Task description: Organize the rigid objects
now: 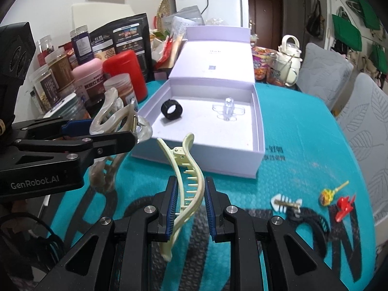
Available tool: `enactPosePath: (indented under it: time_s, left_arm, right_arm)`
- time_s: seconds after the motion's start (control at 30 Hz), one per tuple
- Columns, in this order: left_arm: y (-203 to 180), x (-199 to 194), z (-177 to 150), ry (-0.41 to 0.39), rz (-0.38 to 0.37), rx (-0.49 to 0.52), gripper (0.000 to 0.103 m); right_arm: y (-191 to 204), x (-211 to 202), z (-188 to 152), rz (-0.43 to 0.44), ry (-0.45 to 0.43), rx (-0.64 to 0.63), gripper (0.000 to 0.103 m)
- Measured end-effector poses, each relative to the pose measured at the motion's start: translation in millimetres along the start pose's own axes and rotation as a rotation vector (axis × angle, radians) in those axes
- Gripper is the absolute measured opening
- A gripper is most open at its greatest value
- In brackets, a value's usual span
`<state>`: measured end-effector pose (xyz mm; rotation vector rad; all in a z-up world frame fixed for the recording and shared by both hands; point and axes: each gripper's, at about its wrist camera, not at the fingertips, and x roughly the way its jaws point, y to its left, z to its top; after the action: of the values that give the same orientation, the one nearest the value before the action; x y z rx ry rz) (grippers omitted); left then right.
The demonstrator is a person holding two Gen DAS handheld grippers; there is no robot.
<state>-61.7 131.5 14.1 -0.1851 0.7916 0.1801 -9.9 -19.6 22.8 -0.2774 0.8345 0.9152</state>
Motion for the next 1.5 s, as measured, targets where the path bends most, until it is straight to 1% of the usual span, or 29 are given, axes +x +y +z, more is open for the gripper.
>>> enactPosePath:
  time_s: [0.43,0.73,0.93,1.07,1.23,1.4,1.5]
  left_arm:
    - [4.3,1.7,54.0,-0.09,-0.011,0.023,0.054]
    - [9.2,23.0,95.0,-0.123,-0.014,0.014,0.054]
    - [11.3,34.7,116.6,-0.153,-0.005,0.017,0.054]
    - [14.3,48.7,127.1,-0.149,0.0,0.017,0.054]
    - [24.1,72.6,132.7,-0.106,0.015,0.005,0.054]
    - [33.9,92.0,133.6,-0.082,0.05,-0.027,0.054]
    - [36.6,108.1,132.2,-0.045,0.058,-0.028,0.054]
  right_arm:
    - [-12.1,-2.3,56.0,-0.009,-0.073,-0.028,0.022]
    - [-29.7,9.3,96.0,-0.021,-0.107,-0.02,0.022]
    - [-41.2,27.3,118.4,-0.031,-0.105,-0.023,0.022]
    - [-45.3,40.8,129.1,-0.064,-0.103,-0.034,0.022]
    - [-53.1,60.7,138.7,-0.024,-0.084,-0.002,0.022]
    - [-55.7,81.8,144.0,-0.053,-0.074,-0.011,0.022]
    - [-59.5,94.9,145.8,-0.066,-0.054,-0.015,0.022]
